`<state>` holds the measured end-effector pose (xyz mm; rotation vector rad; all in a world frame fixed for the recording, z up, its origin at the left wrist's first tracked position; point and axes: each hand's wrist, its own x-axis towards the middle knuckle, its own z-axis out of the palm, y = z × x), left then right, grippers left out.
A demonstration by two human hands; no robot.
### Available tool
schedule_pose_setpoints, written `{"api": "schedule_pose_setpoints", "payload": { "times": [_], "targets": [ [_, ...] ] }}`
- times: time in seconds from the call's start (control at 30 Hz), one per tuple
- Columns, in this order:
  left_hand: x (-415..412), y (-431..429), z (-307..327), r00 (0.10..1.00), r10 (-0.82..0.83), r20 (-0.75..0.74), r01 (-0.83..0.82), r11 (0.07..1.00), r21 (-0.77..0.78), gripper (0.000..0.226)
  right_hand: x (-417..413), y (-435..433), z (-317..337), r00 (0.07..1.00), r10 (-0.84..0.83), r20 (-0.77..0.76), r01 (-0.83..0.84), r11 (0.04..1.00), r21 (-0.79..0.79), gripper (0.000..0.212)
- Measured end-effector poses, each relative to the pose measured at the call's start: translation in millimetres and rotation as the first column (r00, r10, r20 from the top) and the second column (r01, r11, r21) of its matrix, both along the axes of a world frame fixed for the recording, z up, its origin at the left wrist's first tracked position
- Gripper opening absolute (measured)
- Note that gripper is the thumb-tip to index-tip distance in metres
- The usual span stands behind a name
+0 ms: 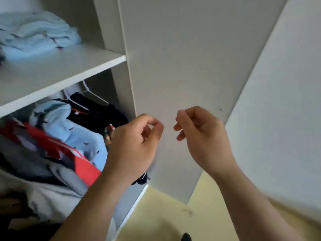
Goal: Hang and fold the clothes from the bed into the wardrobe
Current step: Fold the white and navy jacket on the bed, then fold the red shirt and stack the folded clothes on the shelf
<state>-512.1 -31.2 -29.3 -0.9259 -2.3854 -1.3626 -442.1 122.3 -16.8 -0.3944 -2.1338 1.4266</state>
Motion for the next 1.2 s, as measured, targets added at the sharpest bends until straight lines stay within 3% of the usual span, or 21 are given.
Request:
{"api": "schedule_pose_setpoints", "payload": {
  "times": [0.1, 0.23, 0.47, 0.83, 1.2],
  "targets": [
    [38.8, 73.8, -7.6, 0.963, -0.262, 0.055, 0.265, 0.962, -0.057, 0.012, 73.9, 52.5, -6.3, 0.972, -0.230, 0.041, 0.231, 0.972, -0.027, 0.020],
    [108.1, 167.1, -6.2, 0.839, -0.538, 0.086, 0.544, 0.834, -0.092, 0.013, 177.6, 113.0, -11.0, 0.860, -0.506, 0.060, 0.509, 0.860, -0.039, 0.017],
    [265.2, 317.2, -12.2, 0.574, -0.807, 0.138, 0.819, 0.566, -0.094, 0.014, 364.4, 196.9, -28.7, 0.581, -0.811, 0.062, 0.814, 0.578, -0.066, 0.018],
    [521.2, 505.4, -48.7, 0.272, -0.939, 0.210, 0.961, 0.252, -0.117, 0.019, 645.0, 312.7, -65.5, 0.152, -0.979, 0.135, 0.986, 0.141, -0.088, 0.019],
    [653.9, 689.0, -97.2, 0.056, -0.958, 0.280, 0.974, -0.009, -0.226, 0.018, 761.9, 442.8, -112.4, -0.096, -0.970, 0.223, 0.991, -0.113, -0.064, 0.018]
  ]
}}
